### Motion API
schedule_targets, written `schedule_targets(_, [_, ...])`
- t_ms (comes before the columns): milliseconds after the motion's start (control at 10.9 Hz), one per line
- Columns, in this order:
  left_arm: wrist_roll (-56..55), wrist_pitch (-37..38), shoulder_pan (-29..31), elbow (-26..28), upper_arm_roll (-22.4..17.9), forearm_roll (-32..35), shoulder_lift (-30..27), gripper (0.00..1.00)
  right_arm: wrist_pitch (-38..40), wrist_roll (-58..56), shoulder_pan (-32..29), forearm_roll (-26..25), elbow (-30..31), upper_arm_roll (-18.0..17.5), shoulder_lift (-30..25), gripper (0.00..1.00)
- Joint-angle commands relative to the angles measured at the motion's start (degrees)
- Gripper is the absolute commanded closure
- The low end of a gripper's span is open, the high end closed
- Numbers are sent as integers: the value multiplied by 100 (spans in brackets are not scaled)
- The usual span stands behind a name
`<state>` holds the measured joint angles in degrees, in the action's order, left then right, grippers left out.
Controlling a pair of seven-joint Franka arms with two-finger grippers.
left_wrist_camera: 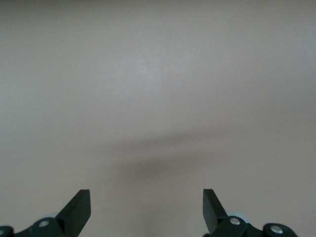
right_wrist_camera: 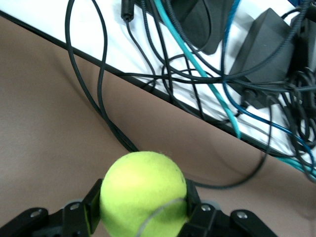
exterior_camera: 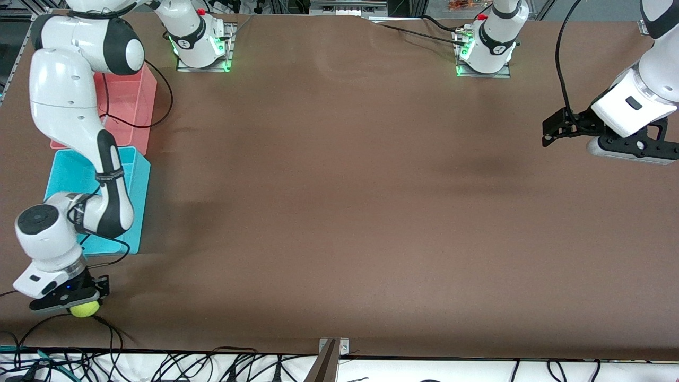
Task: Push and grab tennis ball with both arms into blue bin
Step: 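Lift the tennis ball with the right gripper over the cyan bin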
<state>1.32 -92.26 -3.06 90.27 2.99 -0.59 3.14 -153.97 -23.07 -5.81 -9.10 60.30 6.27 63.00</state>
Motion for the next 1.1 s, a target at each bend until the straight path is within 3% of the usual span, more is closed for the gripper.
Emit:
schedule_targets(0, [62,77,-10,-80,-26,-143,2,0,1383,-40,-16,-39,69,-178,-673,53])
schedule_targets(275, [70,86,-10,-80,-26,-135,-6,0,2587,-4,-16,56,96,-187,-1174,53])
schedule_targets(458, [53,86,-10,-80,-26,-135,2,0,3623,22,1,416,96,-179,-1560,53])
schedule_targets(732, [105,217,-19,-71,-26,-135,2,0,5214,372,10,426,183,-179,-2070,55])
schedule_targets(824, [88,218,-19,-71,-18,-135,2,0,5480,452,1,444,427,-179,-2307,55])
schedule_targets(1007, [79,226,-19,-71,-26,-135,2,0,5265,461,-7,444,1374,-170,-2921,55])
